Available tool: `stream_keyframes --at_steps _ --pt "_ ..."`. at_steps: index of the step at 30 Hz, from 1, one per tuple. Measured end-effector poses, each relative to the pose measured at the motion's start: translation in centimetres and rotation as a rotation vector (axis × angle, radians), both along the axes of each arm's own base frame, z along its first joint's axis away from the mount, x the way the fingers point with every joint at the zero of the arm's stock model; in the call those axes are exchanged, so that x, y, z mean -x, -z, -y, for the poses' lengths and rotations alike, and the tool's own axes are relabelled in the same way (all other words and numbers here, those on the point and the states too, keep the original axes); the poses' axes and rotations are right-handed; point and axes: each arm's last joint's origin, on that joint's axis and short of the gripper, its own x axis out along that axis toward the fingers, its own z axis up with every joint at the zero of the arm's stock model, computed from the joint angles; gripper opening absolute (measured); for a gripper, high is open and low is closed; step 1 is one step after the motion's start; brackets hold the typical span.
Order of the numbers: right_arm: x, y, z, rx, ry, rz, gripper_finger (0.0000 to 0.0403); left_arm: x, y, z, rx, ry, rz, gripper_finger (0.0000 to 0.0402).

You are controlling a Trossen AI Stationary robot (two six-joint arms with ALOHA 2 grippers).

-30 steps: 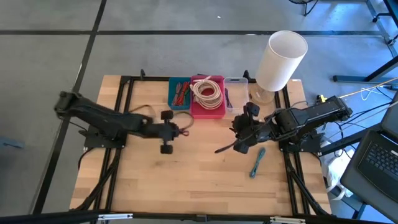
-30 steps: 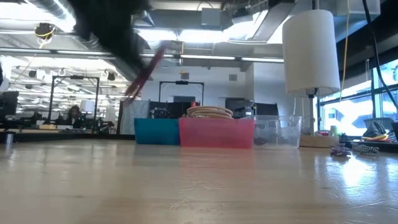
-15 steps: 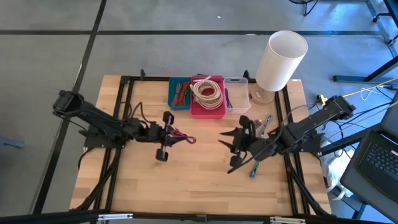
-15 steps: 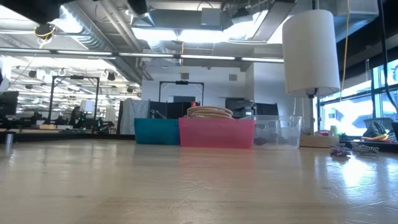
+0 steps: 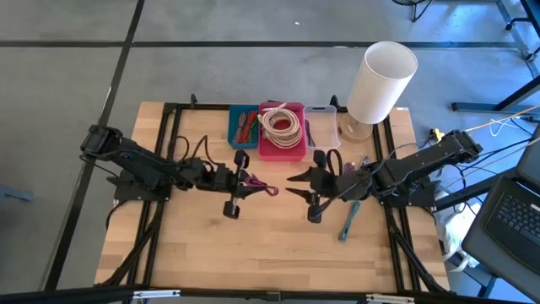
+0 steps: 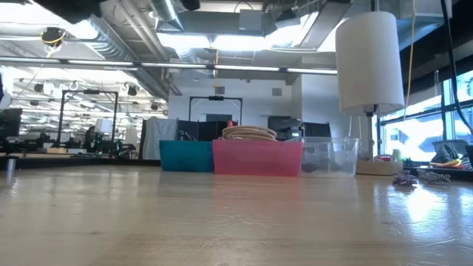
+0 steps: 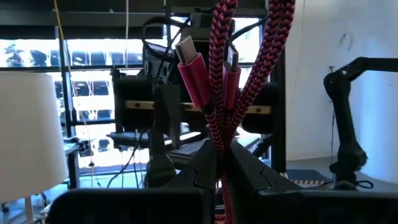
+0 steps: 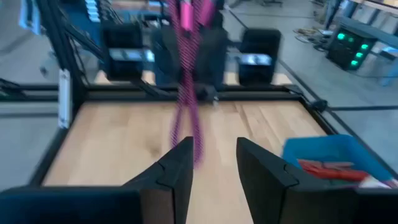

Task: Pick & Place USB Port
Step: Put the pink patterned charger cable into the transparent bin

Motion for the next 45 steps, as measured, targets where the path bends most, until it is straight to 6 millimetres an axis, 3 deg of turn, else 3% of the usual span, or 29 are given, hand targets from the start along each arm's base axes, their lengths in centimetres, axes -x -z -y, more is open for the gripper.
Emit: stream_keyframes --at_steps 16,24,27,32,39,45 --pt "-0.7 0.0 0.1 -0.039 -0.061 0.018 0.0125 -4.7 -1.7 -1.6 -0.054 0.071 -0.043 0.0012" --pt "-0.6 0.2 0.1 -0.032 -0.061 0.004 0.0121 -5.3 -2.3 -1.6 -0.061 0.084 -0.022 0.0012" --pt "-0.6 0.1 0.1 -0.027 -0.063 0.005 0.0095 -5.3 -2.3 -1.5 -0.064 0.103 -0.023 0.0012" --pt "-0.7 0.3 0.4 -0.019 -0.058 -0.009 0.0017 -5.3 -2.1 -1.5 -0.042 0.134 -0.050 0.0012" --pt "0.3 1.1 1.2 0.051 0.120 -0.105 0.0015 -5.5 -1.4 -1.6 0.056 0.108 -0.160 0.0093" --pt "3.0 1.1 3.3 0.104 0.470 -0.159 0.0015 -4.9 -1.2 -1.1 0.012 0.102 -0.253 0.0170"
